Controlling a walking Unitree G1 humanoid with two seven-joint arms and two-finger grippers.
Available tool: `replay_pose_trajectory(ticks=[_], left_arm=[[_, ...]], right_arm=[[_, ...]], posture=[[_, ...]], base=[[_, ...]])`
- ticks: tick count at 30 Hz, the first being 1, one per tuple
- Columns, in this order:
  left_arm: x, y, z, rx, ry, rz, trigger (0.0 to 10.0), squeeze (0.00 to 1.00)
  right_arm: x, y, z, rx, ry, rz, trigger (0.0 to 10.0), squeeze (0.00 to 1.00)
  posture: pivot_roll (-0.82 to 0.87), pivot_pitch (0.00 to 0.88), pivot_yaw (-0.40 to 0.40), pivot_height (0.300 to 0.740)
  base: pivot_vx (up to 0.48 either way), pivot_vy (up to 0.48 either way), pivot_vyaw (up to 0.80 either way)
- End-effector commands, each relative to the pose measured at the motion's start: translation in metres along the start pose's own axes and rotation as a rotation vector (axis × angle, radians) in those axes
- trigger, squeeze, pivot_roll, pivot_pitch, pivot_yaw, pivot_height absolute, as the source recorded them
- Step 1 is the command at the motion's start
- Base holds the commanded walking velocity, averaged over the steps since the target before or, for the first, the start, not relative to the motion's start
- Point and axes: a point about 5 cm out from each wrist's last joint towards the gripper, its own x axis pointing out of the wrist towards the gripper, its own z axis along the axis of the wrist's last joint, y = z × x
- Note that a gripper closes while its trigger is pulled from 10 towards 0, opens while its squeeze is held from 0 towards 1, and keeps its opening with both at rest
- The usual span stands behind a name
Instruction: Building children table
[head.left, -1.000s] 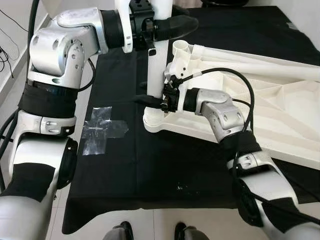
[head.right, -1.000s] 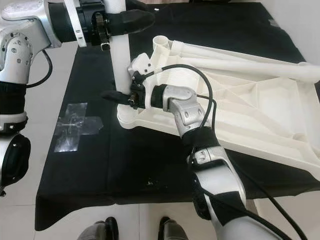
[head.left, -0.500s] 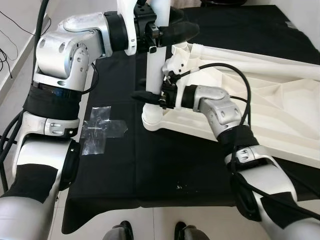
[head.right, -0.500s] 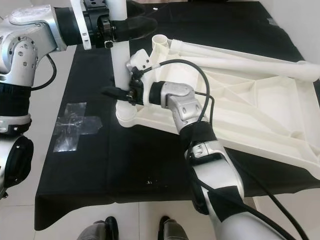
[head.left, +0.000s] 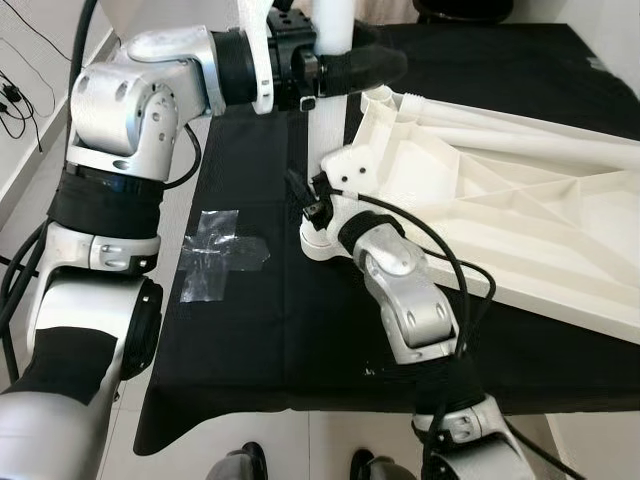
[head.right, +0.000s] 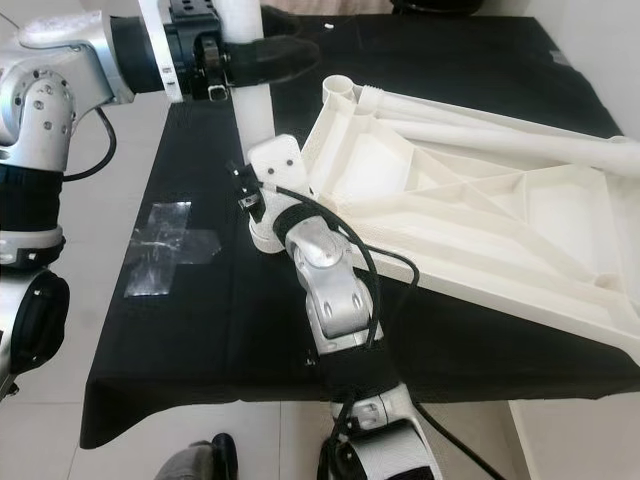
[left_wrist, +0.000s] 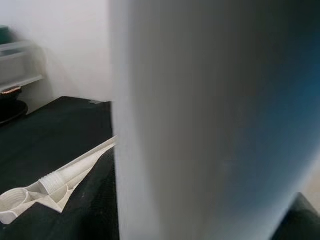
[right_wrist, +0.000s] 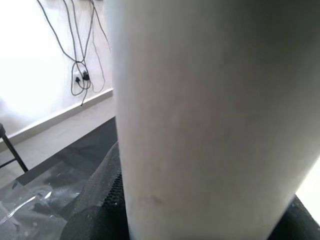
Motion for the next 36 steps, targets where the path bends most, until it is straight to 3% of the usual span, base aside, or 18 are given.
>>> replay_pose_trajectory(ticks=[1, 6, 17, 18, 19, 20, 36], left_arm=[[0.008, -0.005, 0.006, 0.028, 0.001, -0.027, 10.0, 0.0], [0.007, -0.006, 0.0, 0.025, 0.02, -0.027, 10.0, 0.0], [0.006, -0.005, -0.002, 0.032, 0.037, -0.014, 10.0, 0.0], [0.005, -0.005, -0.004, 0.032, 0.043, -0.016, 4.8, 0.0], [0.005, -0.005, -0.004, 0.032, 0.043, -0.016, 4.8, 0.0], [0.005, -0.005, -0.005, 0.031, 0.047, -0.018, 0.0, 0.0], [0.006, -0.006, -0.007, 0.034, 0.058, -0.029, 0.0, 0.0]], right_arm=[[-0.004, 0.012, -0.018, -0.037, 0.108, 0.018, 0.0, 0.0], [-0.011, 0.015, -0.018, -0.047, 0.136, 0.019, 0.0, 0.0], [-0.005, 0.018, -0.02, -0.051, 0.17, 0.079, 0.0, 0.0], [-0.005, 0.018, -0.019, -0.048, 0.173, 0.077, 0.0, 0.0], [-0.005, 0.018, -0.019, -0.048, 0.173, 0.077, 0.0, 0.0], [-0.006, 0.018, -0.019, -0.044, 0.176, 0.074, 0.0, 0.0], [-0.007, 0.014, -0.022, 0.014, 0.209, 0.053, 0.0, 0.0]], posture=[[0.01, 0.24, -0.038, 0.74], [0.01, 0.24, -0.036, 0.74], [0.01, 0.235, -0.038, 0.74], [0.01, 0.235, -0.038, 0.74], [0.01, 0.235, -0.038, 0.74], [0.01, 0.234, -0.038, 0.74], [0.01, 0.226, -0.033, 0.74]], base=[[0.0, 0.0, 0.0], [0.0, 0.0, 0.0], [0.0, 0.0, 0.0], [0.0, 0.0, 0.0], [0.0, 0.0, 0.0], [0.0, 0.0, 0.0], [0.0, 0.0, 0.0]])
